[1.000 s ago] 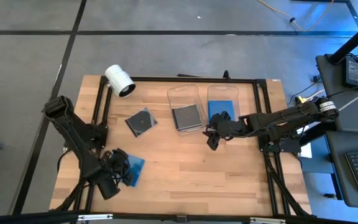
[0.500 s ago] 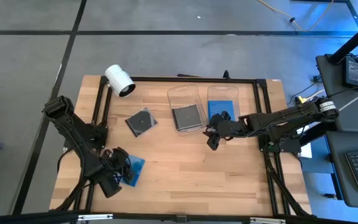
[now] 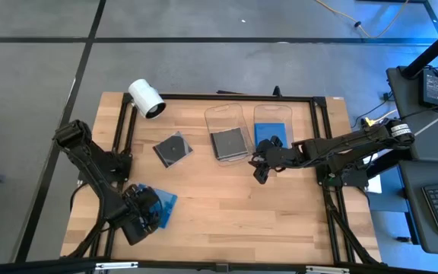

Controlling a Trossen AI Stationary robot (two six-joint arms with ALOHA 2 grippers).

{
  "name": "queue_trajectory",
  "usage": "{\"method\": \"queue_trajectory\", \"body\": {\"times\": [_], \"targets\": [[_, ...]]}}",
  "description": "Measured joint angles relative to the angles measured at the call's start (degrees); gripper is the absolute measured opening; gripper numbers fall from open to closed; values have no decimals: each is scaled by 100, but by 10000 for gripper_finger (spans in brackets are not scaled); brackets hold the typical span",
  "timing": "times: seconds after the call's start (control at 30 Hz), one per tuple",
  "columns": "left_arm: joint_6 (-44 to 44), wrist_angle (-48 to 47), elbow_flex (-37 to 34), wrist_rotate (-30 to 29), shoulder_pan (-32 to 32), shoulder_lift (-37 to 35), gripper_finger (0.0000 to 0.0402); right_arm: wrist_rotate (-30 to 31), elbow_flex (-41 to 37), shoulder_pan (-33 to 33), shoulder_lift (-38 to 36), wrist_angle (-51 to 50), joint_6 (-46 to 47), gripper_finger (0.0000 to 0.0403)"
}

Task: Pick & place jewel cases by type
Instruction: Put the blue cd case into the right transparent bin

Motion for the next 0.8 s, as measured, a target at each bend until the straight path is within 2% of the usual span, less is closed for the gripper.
{"method": "queue_trajectory", "body": {"times": [0.23,0.47,0.6,0.8], "targets": [[-1212,-48,0,447,302,554,254,0,-35,-1,4,-62,2,188],[-1290,41,0,958,701,839,254,0,-35,0,4,-56,27,188],[-601,470,0,890,880,955,253,-210,-37,56,4,-31,176,188],[593,1331,26,588,1163,1198,252,-448,-39,564,4,227,259,188]]}}
